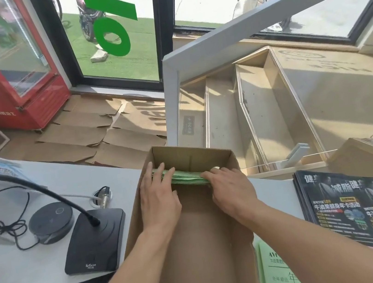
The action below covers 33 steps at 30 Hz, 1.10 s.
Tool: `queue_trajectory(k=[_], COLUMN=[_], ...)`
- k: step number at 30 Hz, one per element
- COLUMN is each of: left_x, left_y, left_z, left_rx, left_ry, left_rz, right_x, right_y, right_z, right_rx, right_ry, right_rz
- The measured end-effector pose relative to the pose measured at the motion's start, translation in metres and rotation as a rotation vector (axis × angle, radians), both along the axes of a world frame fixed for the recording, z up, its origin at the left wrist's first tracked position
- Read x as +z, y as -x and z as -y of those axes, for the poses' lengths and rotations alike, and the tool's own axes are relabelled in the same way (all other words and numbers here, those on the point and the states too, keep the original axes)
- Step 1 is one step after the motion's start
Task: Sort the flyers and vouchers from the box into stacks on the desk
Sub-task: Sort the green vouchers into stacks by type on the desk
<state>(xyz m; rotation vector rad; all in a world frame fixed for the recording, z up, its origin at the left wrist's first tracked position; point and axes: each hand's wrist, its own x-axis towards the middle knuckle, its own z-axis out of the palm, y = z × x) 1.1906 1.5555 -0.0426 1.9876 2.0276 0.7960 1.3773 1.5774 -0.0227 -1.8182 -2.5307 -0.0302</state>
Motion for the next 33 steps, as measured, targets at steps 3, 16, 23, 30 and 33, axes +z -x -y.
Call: queue_trajectory(k=[3,16,23,30,33], left_x=[0.002,0.016,0.007,-0.001,-0.002], left_y=[0.0,0.003,0.0,-0.002,-0.002], left_z=[0.0,0.009,0.004,0.004,0.003], left_rx=[0.014,0.055,-0.083,-0.158,-0.157], left_ry=[-0.01,-0.115,-0.028,0.029,0.031], left_rz=[0.044,0.015,0.119,0.102,0.113], right_x=[0.0,0.007,0.004,0.003,0.01], right_y=[-0.002,-0.002,0.002,0.01,0.015], right_z=[0.002,0.011,0.004,-0.008,-0.016], right_rx=[-0.004,-0.036,-0.113,-0.125,-0.13], right_ry=[-0.093,-0.312,-0.248,-0.099,-0.067], right_rz=[-0.049,-0.15,-0.169,-0.085,-0.04])
